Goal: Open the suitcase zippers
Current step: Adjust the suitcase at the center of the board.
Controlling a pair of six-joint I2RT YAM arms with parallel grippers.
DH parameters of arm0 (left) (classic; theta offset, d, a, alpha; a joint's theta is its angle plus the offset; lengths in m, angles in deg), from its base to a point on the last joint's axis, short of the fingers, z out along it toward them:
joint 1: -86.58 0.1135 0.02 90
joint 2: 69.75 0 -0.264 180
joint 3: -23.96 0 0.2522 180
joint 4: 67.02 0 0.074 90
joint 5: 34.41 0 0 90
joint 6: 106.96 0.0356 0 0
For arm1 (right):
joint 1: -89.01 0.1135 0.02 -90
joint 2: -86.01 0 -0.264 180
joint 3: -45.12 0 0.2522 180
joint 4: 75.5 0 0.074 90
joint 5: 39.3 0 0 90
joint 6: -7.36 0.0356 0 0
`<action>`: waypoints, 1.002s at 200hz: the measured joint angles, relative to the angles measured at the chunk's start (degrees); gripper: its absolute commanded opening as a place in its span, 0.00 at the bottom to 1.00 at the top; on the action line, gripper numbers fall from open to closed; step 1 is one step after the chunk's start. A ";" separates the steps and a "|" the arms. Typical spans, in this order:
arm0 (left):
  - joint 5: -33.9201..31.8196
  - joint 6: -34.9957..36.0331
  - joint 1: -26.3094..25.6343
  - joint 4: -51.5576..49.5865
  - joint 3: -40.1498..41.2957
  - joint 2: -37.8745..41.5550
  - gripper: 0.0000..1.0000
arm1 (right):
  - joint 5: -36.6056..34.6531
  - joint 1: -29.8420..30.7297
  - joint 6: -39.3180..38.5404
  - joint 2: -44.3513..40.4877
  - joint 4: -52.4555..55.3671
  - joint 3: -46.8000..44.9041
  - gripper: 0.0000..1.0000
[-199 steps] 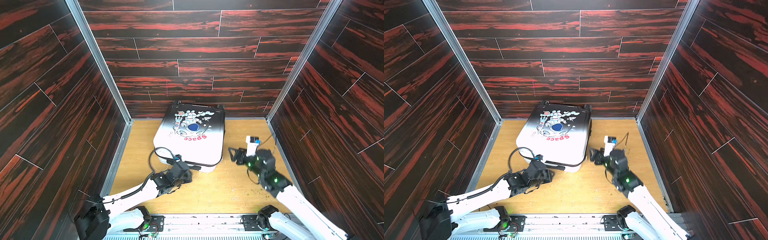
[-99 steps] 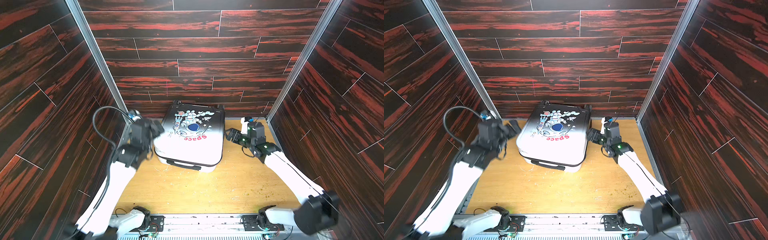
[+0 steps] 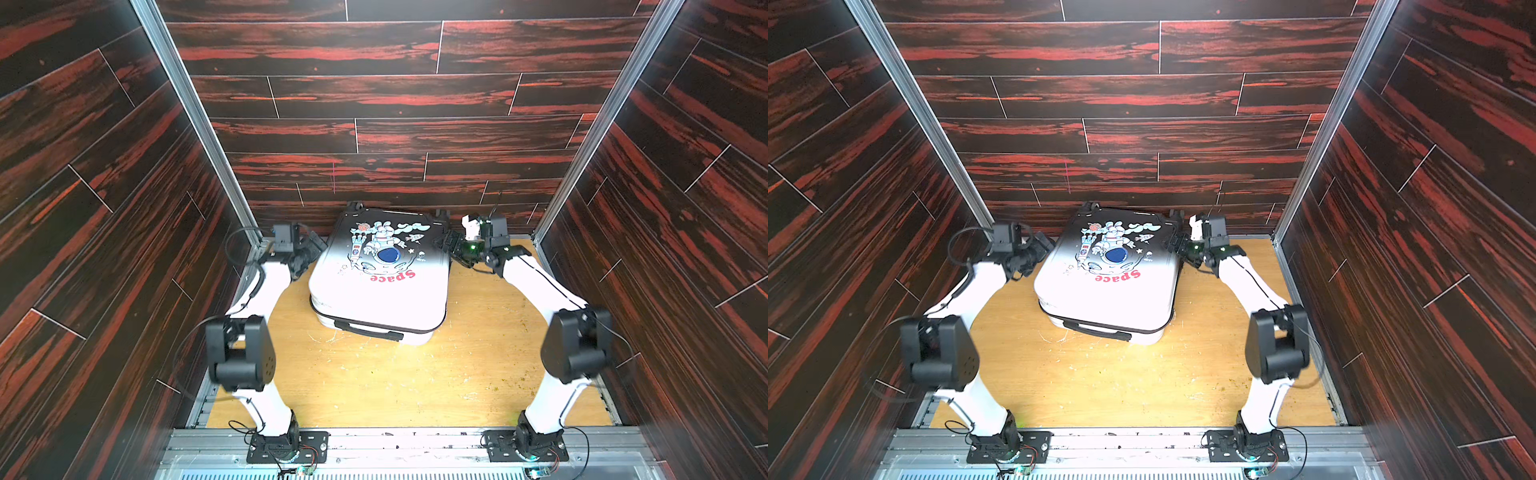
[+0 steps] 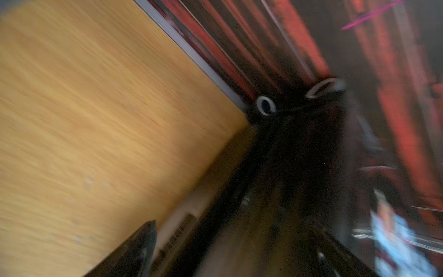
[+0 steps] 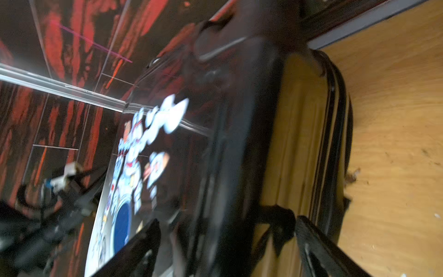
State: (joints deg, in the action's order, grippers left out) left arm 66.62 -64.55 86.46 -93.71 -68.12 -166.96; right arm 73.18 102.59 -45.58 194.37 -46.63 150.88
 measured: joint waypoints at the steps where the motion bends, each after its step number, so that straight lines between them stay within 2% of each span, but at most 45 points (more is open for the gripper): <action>1: 0.35 -0.13 -0.04 0.33 0.46 0.42 0.98 | 0.15 -0.04 0.00 0.20 0.04 0.15 0.88; 10: 3.08 -1.27 -1.27 1.09 3.26 3.21 0.98 | 2.54 -0.66 -0.02 2.38 0.50 2.86 0.88; 33: 4.28 -3.32 -5.70 4.50 10.99 10.27 0.97 | 4.02 -0.96 -2.78 7.19 2.25 9.64 0.87; 58: 1.11 -7.69 -10.49 10.05 20.17 17.11 0.97 | 5.16 -0.94 -6.69 10.78 2.82 14.69 0.86; 84: -6.27 -11.65 -18.05 11.37 25.66 22.38 0.97 | 5.86 -0.92 -11.43 12.22 6.36 19.23 0.85; 107: -14.64 -12.61 -28.15 7.17 25.33 24.06 0.97 | 4.96 -0.92 -15.89 13.33 8.44 23.19 0.84; 119: -16.46 -12.79 -32.35 3.30 24.02 24.35 0.97 | 2.78 -0.81 -17.97 13.27 8.66 24.20 0.84; 144: -10.36 -11.41 -39.76 -1.60 23.58 27.43 0.98 | -1.97 -1.07 -20.37 11.52 6.40 22.60 0.85; 164: -5.07 -5.38 -44.52 -1.66 22.49 30.60 1.00 | -3.34 0.28 -18.03 3.93 7.93 17.27 0.87; 177: -6.54 -0.72 -45.64 -1.75 18.71 33.03 1.00 | -5.79 1.92 -17.03 -2.01 10.43 14.75 0.87; 200: -18.16 3.28 -41.35 -6.27 7.23 36.06 1.00 | -11.65 2.73 -16.24 -10.78 12.00 11.78 0.87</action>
State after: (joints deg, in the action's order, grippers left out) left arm 48.46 -61.27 45.11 -99.98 -60.89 -130.89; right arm 61.53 105.32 -61.82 183.59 -34.63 162.66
